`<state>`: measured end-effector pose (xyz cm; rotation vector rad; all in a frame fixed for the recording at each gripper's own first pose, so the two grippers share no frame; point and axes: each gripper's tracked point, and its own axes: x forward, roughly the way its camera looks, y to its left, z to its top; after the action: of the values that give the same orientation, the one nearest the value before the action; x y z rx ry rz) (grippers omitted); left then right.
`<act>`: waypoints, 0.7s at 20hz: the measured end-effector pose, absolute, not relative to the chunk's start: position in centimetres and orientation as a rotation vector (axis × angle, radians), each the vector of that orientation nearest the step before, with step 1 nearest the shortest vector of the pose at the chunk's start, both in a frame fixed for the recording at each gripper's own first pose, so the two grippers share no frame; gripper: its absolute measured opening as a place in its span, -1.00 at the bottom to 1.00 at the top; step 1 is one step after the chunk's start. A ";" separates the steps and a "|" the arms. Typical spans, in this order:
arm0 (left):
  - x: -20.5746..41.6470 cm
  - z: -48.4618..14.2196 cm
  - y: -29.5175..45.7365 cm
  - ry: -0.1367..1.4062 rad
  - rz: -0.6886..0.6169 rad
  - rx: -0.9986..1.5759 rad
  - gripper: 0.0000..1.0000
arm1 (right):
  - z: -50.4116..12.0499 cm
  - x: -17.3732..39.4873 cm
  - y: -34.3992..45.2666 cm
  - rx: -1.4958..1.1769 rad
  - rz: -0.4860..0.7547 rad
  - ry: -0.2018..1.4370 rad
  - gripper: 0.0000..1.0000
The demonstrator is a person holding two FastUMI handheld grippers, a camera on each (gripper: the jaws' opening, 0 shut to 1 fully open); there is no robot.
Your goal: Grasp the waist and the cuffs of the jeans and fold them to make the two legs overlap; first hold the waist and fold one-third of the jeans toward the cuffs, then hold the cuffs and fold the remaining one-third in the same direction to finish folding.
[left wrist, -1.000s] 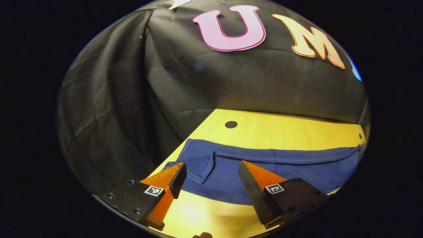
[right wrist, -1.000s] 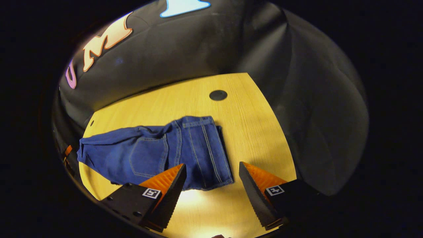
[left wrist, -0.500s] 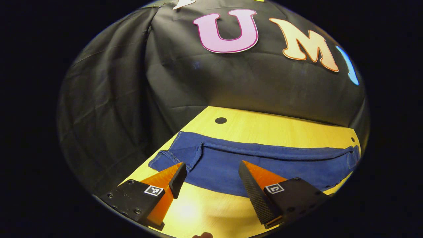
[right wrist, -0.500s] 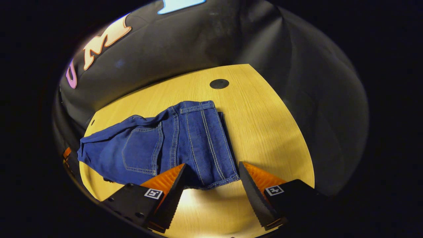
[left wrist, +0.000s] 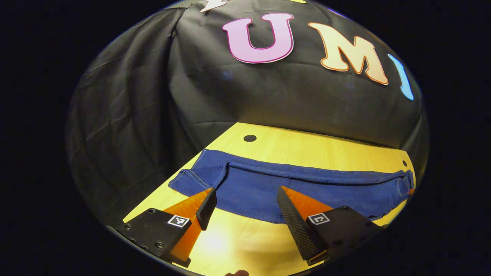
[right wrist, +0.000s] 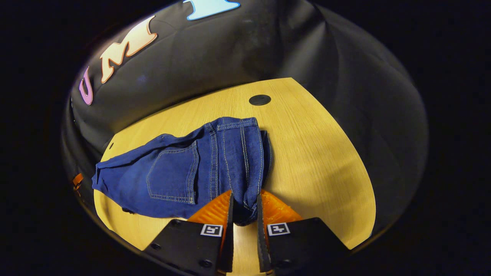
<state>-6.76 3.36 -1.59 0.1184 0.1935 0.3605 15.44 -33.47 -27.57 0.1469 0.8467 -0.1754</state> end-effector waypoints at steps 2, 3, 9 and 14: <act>-7.0 -1.6 2.8 0.194 0.354 0.131 0.92 | -27.5 15.7 -33.4 0.165 -0.177 0.835 -0.55; -7.0 -1.7 2.6 0.196 0.350 0.130 0.92 | -27.3 15.3 -33.3 0.198 -0.186 0.852 -0.66; -7.3 -1.6 1.5 0.203 0.318 0.149 0.92 | -26.0 15.5 -33.1 0.178 -0.231 0.827 -0.85; -7.7 -1.2 2.6 0.191 0.291 0.130 0.92 | -20.1 15.7 -31.9 0.191 -0.255 0.703 -0.90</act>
<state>-7.71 2.61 -1.24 0.1298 0.1913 0.2910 15.70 -31.85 -20.08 0.1910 0.7026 -0.2555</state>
